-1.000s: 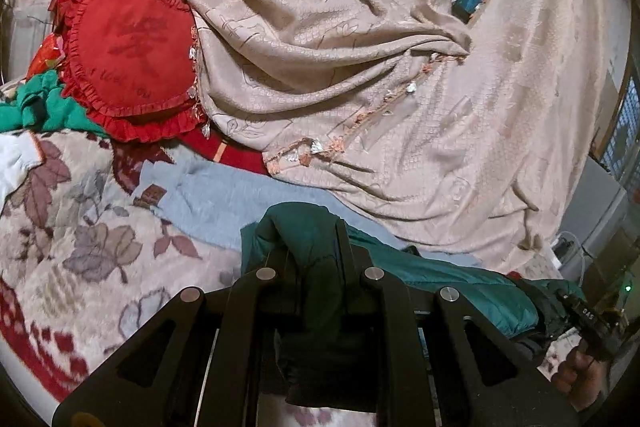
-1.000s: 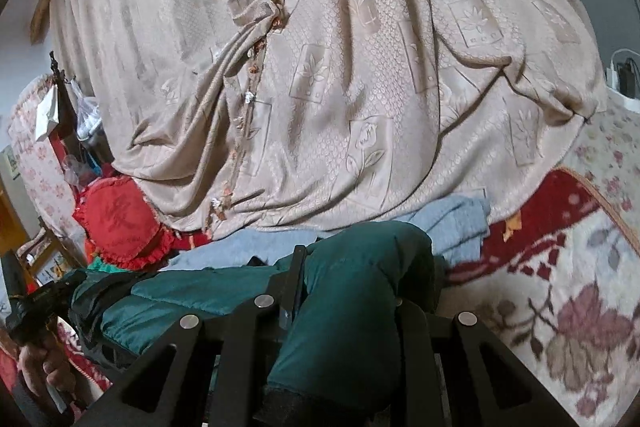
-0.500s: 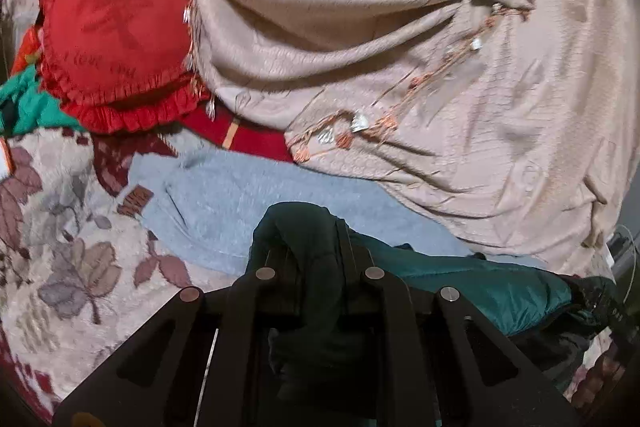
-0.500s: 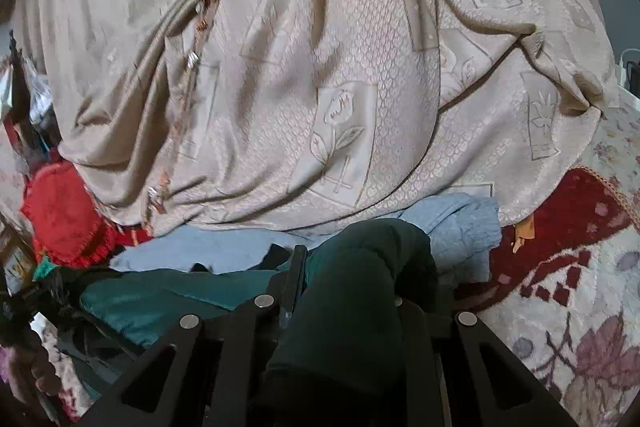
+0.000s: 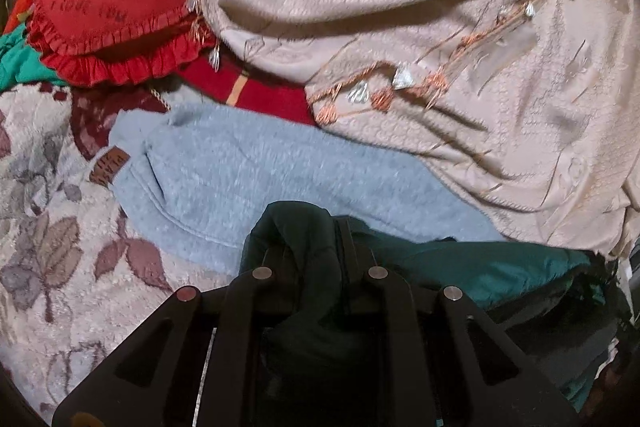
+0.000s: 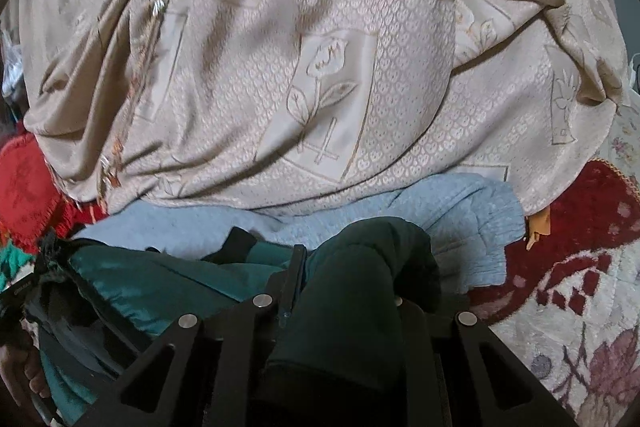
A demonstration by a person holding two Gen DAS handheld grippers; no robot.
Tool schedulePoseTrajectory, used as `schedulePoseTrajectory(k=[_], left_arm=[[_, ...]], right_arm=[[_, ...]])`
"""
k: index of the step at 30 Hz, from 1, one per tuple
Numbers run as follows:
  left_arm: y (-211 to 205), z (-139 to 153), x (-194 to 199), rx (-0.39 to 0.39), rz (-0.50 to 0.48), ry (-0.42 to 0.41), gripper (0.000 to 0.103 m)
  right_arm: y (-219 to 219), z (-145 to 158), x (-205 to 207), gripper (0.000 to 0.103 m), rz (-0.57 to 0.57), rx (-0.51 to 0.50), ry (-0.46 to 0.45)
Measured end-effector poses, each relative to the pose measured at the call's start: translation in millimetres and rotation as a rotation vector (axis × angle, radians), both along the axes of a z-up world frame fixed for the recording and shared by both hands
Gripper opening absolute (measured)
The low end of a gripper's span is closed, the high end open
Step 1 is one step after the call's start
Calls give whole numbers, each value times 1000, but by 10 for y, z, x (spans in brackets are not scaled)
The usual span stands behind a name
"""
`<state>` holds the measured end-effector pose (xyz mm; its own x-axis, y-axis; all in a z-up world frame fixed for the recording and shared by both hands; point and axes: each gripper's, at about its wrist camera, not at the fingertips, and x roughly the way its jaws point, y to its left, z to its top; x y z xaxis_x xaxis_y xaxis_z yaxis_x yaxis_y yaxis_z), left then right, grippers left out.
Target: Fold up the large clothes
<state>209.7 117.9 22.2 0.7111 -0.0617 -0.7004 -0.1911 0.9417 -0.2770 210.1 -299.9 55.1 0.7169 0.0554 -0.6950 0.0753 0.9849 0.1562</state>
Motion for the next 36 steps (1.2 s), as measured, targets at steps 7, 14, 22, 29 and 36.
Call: schedulePoseTrajectory(k=[7,14,22,29,36], left_arm=[[-59,-140,42,28,-6,26,19],[27,-154,95,-54,-22,33,27],[282,168,59,-315,-87,-33,70],[436,567,-194,-305,-58,-246,79],[151,483,42,-161,-61,-139,79]], right_arm=[[-13,-266,126,19,-9,0,66],[-169,-319,146,31,-6,139,122],[-452,-99,-68,80,-37,509,67],[-276,310,-246,80,14,420,-68],[253,369,49,80,109,54,-21]])
